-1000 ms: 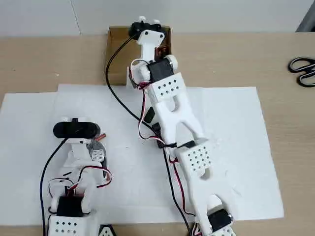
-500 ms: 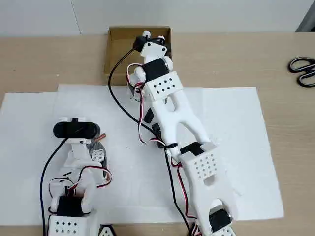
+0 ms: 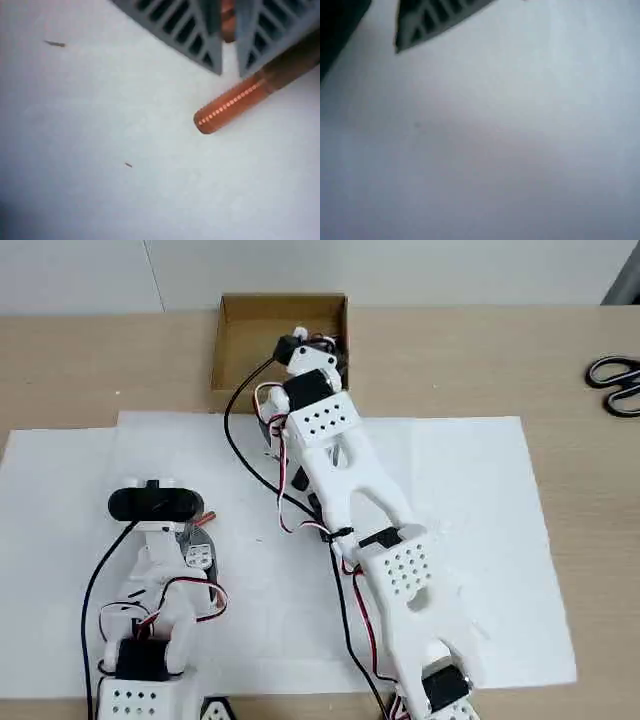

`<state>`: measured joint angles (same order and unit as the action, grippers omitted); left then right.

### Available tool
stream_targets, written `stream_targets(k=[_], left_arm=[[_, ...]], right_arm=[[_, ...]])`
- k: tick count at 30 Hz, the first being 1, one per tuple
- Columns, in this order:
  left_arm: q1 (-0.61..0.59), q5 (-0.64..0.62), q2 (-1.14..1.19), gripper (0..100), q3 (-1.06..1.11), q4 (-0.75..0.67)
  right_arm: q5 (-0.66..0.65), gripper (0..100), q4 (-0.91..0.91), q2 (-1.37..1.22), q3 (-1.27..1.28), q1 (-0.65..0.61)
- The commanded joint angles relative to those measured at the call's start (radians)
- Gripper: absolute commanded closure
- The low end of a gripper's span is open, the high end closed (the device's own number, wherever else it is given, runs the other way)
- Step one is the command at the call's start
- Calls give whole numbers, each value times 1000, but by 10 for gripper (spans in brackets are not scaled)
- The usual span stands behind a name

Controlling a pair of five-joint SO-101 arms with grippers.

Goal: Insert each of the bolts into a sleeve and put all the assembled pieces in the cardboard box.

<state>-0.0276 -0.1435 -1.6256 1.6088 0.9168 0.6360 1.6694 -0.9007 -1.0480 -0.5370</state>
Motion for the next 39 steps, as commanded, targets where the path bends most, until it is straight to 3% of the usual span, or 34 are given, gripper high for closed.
stream_targets(k=[1,7,15,27,30,36,39], left_arm=[[-5,-2,3,994,-5,-18],[-5,-2,3,994,-5,-18],[-5,-2,3,994,-5,-18],[-5,-2,3,994,-5,-18],[-5,-2,3,994,-5,-18],[-5,-2,3,994,-5,-18],[-5,-2,3,994,-5,-18]], right_arm=[[9,775,-31,1,-6,-5],[9,783,-74,-19,-6,-16],[9,937,-82,-53,-6,-42],[-8,936,1,-44,-6,-61],[-20,912,2,-44,-6,-79],[-21,746,4,-44,-6,-114],[-21,770,5,-44,-6,-128]])
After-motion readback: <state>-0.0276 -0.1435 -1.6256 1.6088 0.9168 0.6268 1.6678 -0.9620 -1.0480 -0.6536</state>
